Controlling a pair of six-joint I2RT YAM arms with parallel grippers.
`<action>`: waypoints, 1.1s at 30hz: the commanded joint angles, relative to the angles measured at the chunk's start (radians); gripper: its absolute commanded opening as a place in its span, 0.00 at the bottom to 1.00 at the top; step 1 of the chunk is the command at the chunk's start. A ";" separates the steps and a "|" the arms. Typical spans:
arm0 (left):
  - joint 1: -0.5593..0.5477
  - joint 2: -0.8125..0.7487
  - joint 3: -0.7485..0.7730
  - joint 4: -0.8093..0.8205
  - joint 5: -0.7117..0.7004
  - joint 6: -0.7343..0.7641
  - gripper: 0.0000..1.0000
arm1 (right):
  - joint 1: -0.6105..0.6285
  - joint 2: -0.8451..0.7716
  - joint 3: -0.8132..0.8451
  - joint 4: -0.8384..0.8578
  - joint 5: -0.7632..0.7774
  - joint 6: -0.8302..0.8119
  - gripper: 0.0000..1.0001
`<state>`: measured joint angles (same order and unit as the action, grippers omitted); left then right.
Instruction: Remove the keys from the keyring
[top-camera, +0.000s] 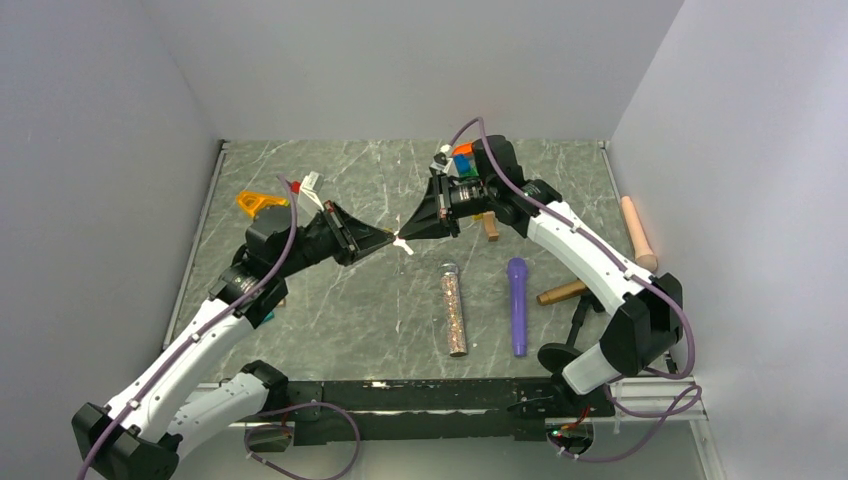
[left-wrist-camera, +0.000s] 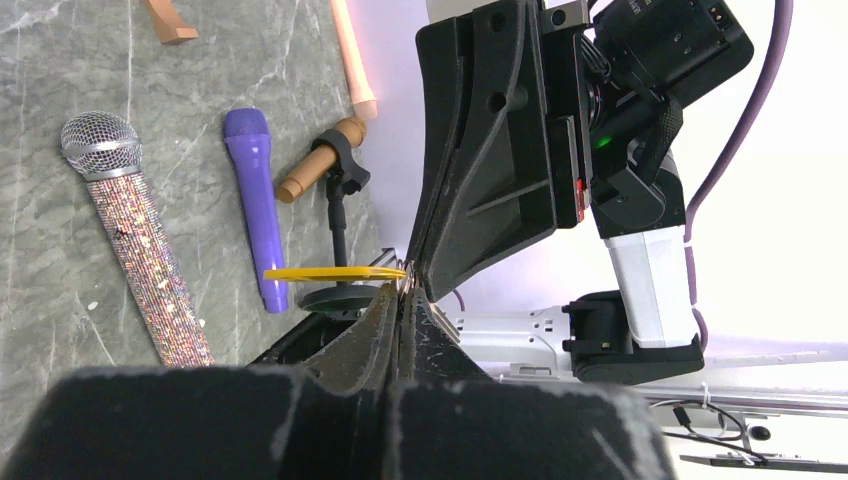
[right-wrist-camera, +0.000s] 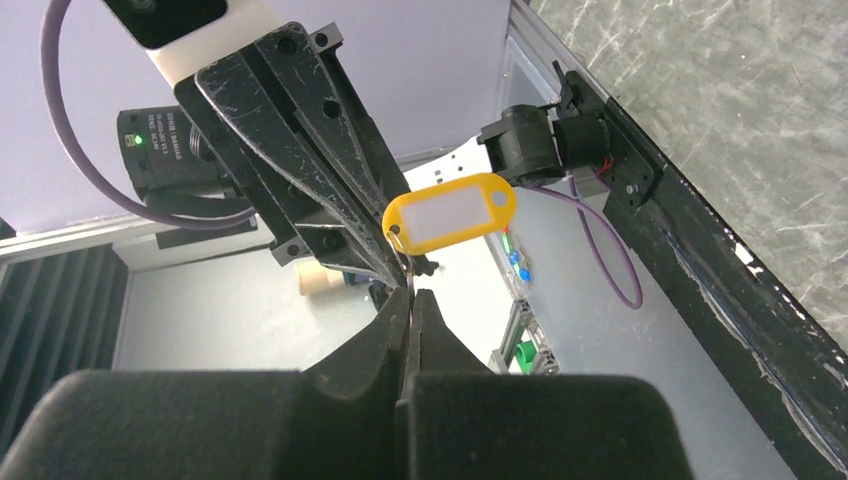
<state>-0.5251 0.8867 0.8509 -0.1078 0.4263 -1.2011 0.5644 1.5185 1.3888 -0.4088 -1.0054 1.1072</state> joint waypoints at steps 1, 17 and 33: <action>0.001 -0.023 0.021 0.049 -0.008 0.008 0.00 | 0.004 -0.043 -0.004 0.059 -0.025 0.030 0.00; 0.001 -0.072 0.026 0.100 -0.047 0.016 0.00 | 0.004 -0.070 0.006 0.188 -0.022 0.082 0.36; -0.004 -0.097 0.012 0.134 -0.085 0.001 0.00 | 0.030 -0.054 0.006 0.261 -0.013 0.121 0.31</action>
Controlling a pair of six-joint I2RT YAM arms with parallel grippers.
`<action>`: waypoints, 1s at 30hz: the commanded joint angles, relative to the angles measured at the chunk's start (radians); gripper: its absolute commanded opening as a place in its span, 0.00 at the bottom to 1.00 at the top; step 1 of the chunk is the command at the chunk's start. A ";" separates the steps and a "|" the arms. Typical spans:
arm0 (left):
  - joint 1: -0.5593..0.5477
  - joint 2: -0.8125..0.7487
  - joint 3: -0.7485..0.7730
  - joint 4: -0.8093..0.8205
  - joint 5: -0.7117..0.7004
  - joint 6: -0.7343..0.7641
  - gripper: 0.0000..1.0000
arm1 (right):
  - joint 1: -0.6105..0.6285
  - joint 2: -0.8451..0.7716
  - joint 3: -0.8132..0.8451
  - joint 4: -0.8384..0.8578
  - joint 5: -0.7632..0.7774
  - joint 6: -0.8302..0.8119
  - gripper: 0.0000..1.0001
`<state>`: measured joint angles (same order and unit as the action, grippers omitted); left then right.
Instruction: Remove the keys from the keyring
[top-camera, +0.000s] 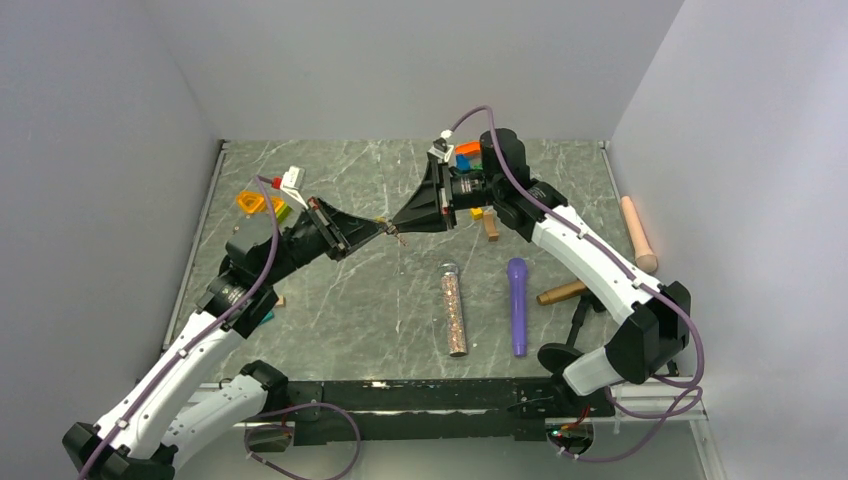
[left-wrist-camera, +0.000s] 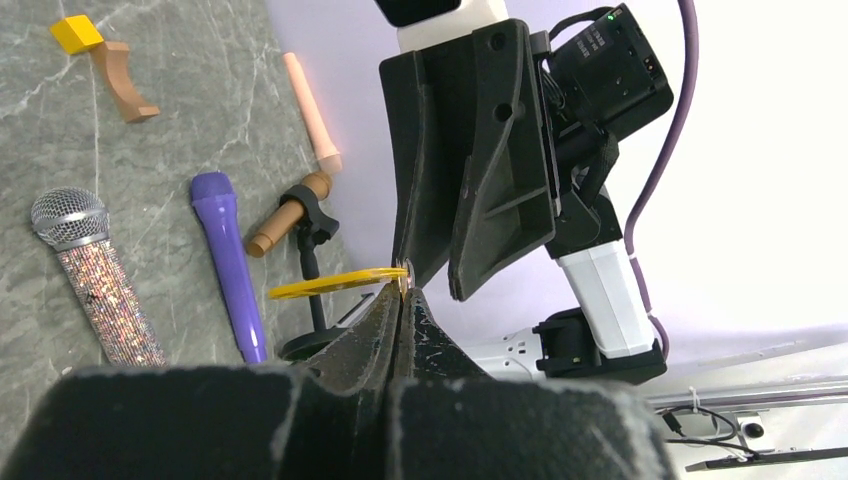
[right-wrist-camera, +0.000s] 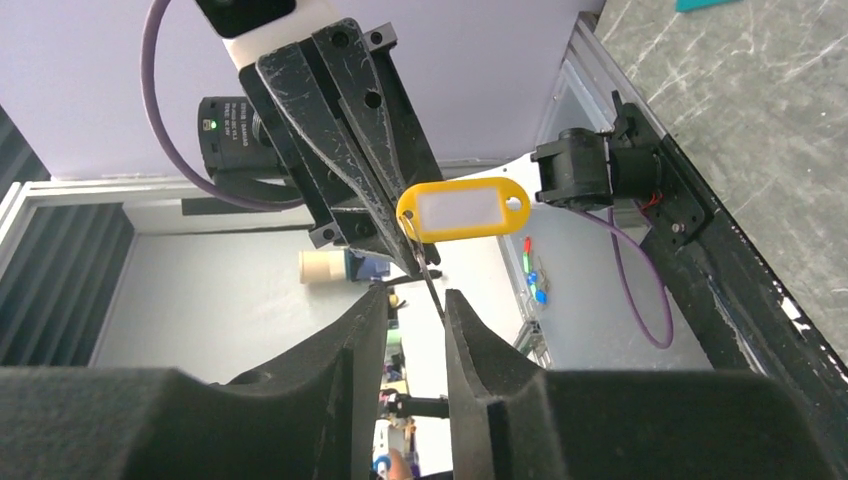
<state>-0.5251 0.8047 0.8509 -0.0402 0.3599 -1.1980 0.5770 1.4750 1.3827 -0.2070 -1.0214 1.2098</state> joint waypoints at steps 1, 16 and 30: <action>-0.005 -0.015 0.011 0.066 -0.022 -0.003 0.00 | 0.021 -0.007 0.017 0.056 0.003 0.015 0.30; -0.017 -0.018 0.018 0.048 -0.045 0.002 0.00 | 0.040 0.026 0.041 0.063 -0.003 0.017 0.00; -0.018 -0.074 0.031 -0.041 -0.113 0.051 0.45 | 0.039 0.015 0.055 -0.014 0.011 -0.020 0.00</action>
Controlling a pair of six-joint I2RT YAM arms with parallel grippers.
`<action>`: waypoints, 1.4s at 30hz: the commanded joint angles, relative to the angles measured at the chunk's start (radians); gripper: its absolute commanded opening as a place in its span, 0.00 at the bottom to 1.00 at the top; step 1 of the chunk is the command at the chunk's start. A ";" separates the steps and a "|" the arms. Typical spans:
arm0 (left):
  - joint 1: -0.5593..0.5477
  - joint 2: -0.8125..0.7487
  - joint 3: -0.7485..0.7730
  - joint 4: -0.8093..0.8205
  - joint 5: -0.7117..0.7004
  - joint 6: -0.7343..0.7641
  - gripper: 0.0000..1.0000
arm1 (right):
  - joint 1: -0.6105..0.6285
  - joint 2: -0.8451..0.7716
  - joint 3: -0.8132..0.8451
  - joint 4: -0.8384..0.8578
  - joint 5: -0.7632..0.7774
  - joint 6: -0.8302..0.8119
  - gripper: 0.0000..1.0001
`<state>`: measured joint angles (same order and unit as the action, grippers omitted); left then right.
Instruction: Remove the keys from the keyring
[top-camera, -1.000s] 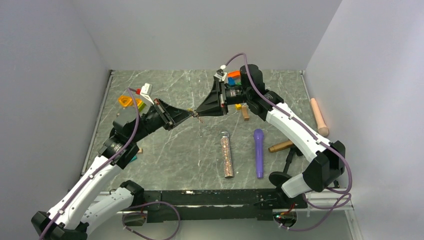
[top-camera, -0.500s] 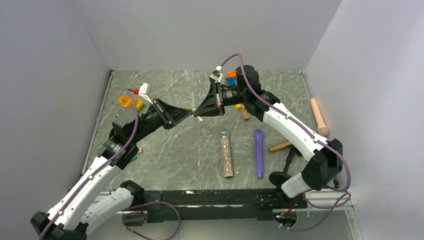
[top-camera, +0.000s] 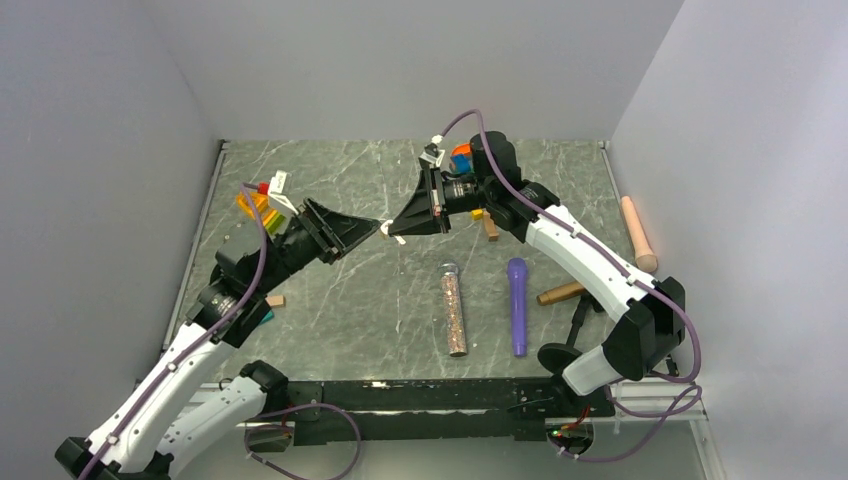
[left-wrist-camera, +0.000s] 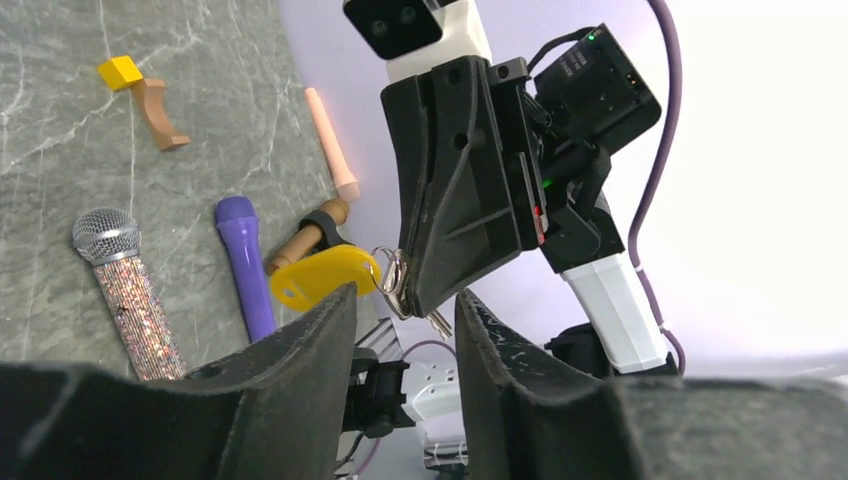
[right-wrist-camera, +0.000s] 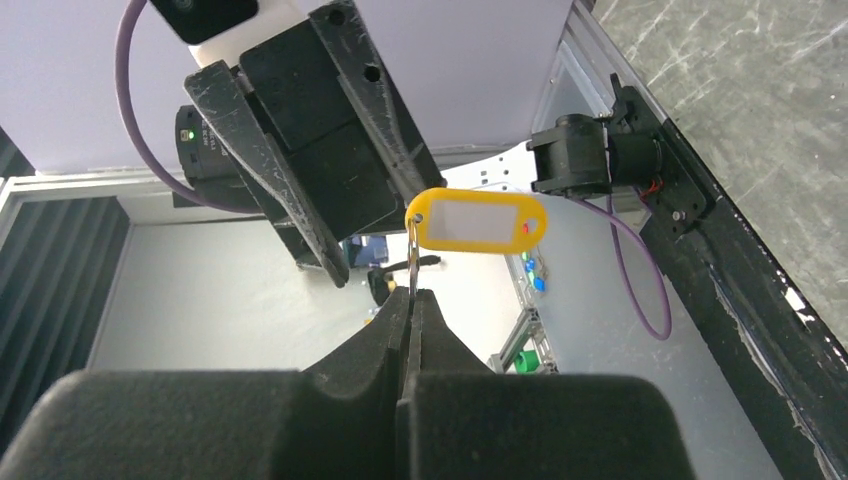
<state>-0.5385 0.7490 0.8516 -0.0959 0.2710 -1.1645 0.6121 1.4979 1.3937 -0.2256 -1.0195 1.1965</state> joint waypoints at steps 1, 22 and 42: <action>-0.005 -0.016 0.030 0.015 -0.024 0.014 0.43 | 0.003 -0.010 0.043 0.007 0.009 -0.006 0.00; -0.015 0.047 0.031 0.088 0.010 -0.013 0.26 | 0.004 -0.024 0.019 0.073 0.001 0.026 0.00; -0.023 0.050 0.062 0.069 0.056 0.043 0.00 | -0.011 -0.007 0.082 -0.115 -0.034 -0.142 0.00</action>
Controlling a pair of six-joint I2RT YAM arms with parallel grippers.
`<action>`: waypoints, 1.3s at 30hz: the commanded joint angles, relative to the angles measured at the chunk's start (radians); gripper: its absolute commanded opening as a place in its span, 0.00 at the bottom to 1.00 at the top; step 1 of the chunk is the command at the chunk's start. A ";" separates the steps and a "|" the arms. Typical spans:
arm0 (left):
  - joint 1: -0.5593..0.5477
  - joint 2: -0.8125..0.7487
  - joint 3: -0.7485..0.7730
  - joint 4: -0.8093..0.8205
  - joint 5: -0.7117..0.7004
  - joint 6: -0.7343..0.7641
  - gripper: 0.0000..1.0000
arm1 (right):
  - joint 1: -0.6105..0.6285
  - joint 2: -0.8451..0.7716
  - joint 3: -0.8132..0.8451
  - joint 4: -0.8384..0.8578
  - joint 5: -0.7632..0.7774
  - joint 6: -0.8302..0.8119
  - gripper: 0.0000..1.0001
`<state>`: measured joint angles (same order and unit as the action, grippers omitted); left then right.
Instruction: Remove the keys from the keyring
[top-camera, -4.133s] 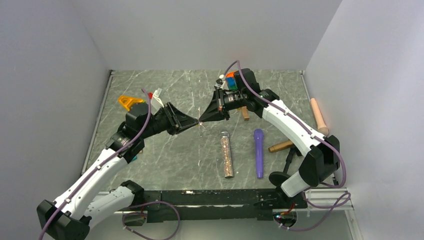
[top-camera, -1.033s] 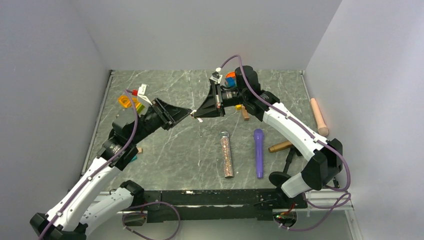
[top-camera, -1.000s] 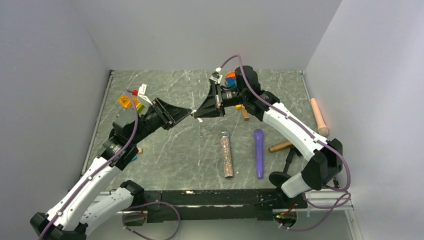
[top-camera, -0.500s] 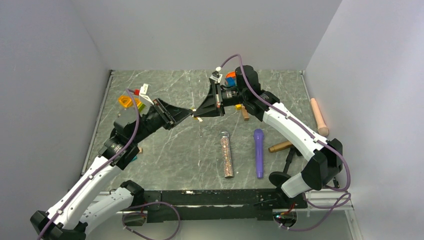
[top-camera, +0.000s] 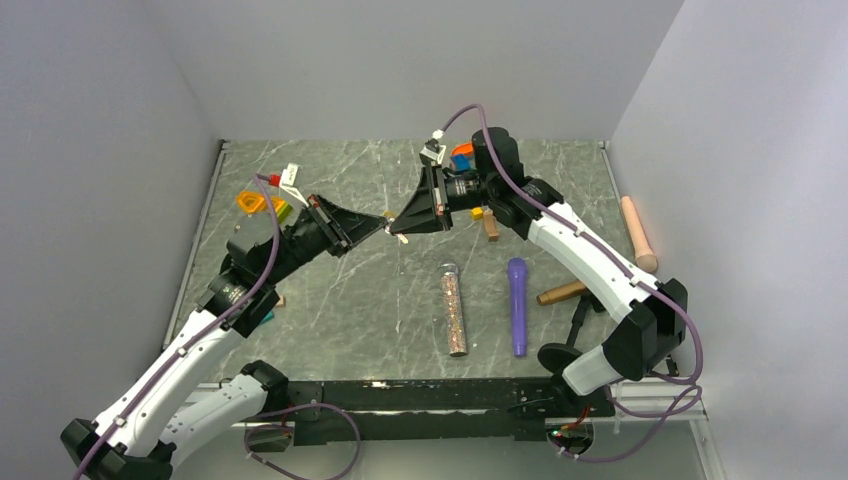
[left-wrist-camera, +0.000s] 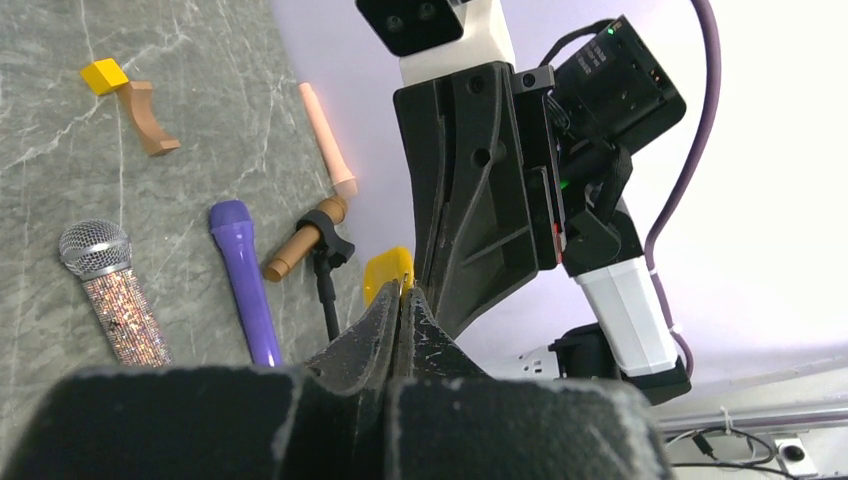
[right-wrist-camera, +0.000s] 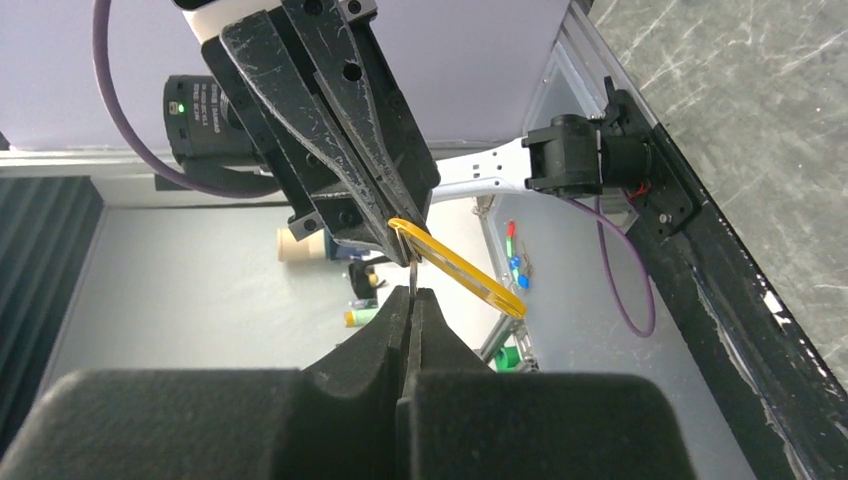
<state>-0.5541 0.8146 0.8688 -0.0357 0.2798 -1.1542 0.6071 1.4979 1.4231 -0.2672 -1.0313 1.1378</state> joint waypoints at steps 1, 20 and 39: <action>-0.007 -0.019 0.037 0.013 0.053 0.032 0.00 | -0.004 -0.008 0.049 -0.070 -0.025 -0.085 0.00; -0.009 0.105 0.153 0.062 0.317 0.031 0.00 | 0.004 0.013 0.217 -0.386 -0.037 -0.544 0.00; -0.008 0.088 0.168 0.023 0.334 0.027 0.00 | 0.005 -0.030 0.210 -0.448 0.032 -0.657 0.00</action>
<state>-0.5533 0.9539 1.0061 -0.0669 0.5808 -1.1191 0.6147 1.4998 1.6417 -0.7532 -1.0573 0.5045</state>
